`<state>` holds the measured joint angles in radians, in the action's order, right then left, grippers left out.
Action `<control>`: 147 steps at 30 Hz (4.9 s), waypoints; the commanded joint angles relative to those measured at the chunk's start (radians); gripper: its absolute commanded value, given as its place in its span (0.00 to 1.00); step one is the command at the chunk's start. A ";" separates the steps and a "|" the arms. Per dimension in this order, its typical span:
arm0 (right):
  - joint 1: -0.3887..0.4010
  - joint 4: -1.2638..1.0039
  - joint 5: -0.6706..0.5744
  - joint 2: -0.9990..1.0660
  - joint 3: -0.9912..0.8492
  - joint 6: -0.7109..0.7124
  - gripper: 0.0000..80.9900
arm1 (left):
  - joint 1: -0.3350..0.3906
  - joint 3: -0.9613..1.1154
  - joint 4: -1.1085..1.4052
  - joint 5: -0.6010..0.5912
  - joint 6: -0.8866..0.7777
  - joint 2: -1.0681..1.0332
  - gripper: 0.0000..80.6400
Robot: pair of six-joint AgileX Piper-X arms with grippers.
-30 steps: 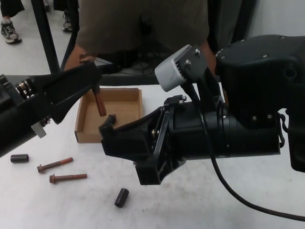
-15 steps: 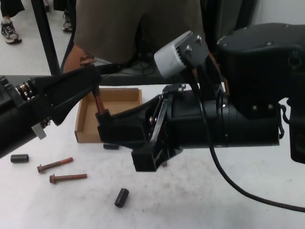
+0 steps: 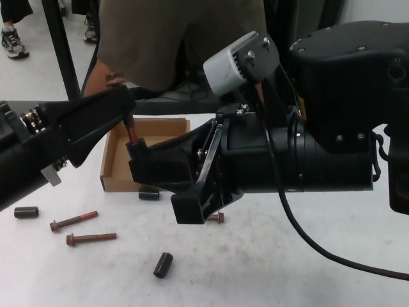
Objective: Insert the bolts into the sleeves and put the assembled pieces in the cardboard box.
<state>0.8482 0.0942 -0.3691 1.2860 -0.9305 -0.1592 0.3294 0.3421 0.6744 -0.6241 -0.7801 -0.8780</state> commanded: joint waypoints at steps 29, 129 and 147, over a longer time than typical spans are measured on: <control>-0.003 -0.024 0.011 -0.006 -0.020 0.038 0.00 | -0.002 0.001 -0.050 -0.124 0.054 0.008 0.62; -0.222 1.160 0.320 0.528 -0.839 0.279 0.38 | -0.125 0.232 -1.419 0.242 0.529 0.727 0.25; -0.118 1.059 0.320 -0.160 -0.126 0.024 0.38 | -0.125 0.230 -1.485 0.242 0.527 0.727 0.25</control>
<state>0.7201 1.1599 -0.0454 1.1796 -1.0879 -0.0941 0.2065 0.5633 -0.7963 -0.3878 -0.2561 -0.1599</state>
